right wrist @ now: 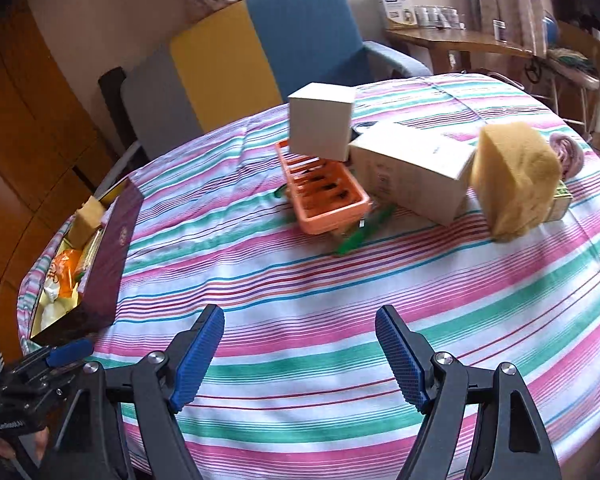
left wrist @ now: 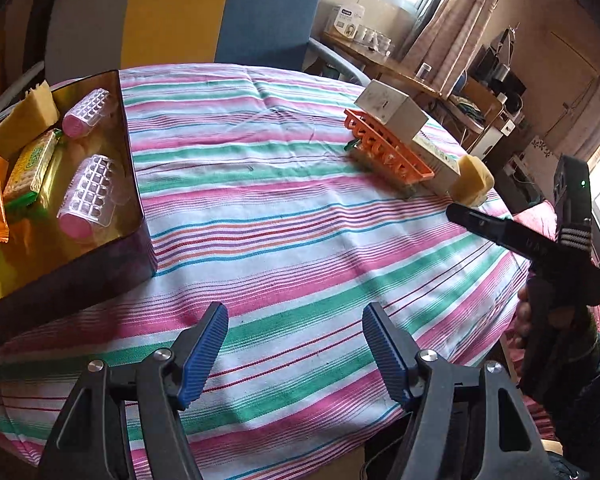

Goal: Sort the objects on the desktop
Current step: 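Grasp the orange plastic rack with the right gripper, then set the orange rack down on the table and open the right gripper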

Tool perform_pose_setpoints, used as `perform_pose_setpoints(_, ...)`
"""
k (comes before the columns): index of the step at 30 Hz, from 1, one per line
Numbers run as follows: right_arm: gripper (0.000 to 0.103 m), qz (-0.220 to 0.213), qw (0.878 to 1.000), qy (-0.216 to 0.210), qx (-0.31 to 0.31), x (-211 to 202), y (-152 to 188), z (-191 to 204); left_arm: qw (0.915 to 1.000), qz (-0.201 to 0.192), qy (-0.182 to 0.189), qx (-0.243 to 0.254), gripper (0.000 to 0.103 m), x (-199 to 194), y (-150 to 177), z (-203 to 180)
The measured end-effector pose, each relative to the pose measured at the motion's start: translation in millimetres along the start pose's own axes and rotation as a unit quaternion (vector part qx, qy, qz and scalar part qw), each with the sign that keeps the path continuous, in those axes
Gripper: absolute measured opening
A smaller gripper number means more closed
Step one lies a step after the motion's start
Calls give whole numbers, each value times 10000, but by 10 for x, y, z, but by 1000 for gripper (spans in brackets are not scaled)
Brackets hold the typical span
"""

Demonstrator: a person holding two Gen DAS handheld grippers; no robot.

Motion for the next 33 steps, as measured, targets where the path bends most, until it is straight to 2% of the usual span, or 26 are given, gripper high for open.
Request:
perform_pose_setpoints(6,81,-170,9998,61,-35,153,-298,-121,9995,132,16,-272,71,96,124,137)
perform_pose_setpoints(12,81,-166,9994,10,-311,480,-694,79,9993,56,146,-335,71,110,124,169)
perform_pose_setpoints(16,81,-95,9975,161,-683,745,-846,236,9987,-20,285,-416,71,92,119,188)
perform_pose_setpoints(17,81,-49,9965,218,-809,806,-851,273,9986,-38,312,-429,71,91,118,190)
perform_pose_setpoints(18,71,-51,9949,329,-955,847,-849,307,9984,-55,339,-441,71,89,118,193)
perform_pose_setpoints(19,52,-62,9932,370,-1101,864,-837,353,9983,-71,359,-447,71,89,117,193)
perform_pose_setpoints(20,50,-66,9920,312,-1221,850,-801,420,9983,-85,364,-442,71,91,117,191)
perform_pose_setpoints(24,50,-113,9870,-61,-1600,698,-587,725,9984,-130,352,-432,71,77,128,177)
perform_pose_setpoints(29,50,238,9783,-849,-1875,508,-108,1170,9980,-167,363,-499,71,37,159,177)
perform_pose_setpoints(33,62,547,9736,-1296,-1795,375,231,1354,9975,-177,367,-571,71,-3,196,191)
Point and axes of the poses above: each gripper's, at about its wrist camera, not at the fingertips, and x roughly the way its jaws point, z to its left, y to its underside, the point moved 9 cm from there along x, roughly the way its jaws point, and after that the axes turned 13 degrees about y, right-handed, at the moved point
